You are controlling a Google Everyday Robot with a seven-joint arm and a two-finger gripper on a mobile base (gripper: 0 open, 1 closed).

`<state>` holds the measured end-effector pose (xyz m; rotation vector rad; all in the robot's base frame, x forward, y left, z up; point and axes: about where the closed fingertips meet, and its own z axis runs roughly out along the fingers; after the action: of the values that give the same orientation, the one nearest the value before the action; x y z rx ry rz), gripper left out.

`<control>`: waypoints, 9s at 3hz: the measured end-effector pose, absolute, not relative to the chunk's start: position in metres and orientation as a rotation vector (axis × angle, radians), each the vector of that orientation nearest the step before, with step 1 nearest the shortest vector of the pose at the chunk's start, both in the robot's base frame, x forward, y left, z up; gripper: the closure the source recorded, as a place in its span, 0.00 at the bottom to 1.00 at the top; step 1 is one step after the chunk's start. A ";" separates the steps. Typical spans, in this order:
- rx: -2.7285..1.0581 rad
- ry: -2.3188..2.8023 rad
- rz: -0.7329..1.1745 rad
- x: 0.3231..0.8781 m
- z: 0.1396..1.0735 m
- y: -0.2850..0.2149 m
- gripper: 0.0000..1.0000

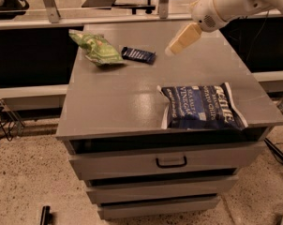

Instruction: Move rxbar blueberry near blue chip bag

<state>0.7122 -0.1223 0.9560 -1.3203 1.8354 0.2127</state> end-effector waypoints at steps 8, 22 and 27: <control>-1.353 1.938 0.557 0.773 0.832 -0.042 0.00; -1.341 1.952 0.572 0.643 0.930 -0.142 1.00; -1.654 1.847 0.716 0.615 0.903 -0.101 1.00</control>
Offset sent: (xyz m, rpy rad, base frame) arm 0.0680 0.0164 -0.0745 0.1590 0.1848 -0.0472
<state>0.6148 -0.1014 0.9033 -1.6537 1.8475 0.7156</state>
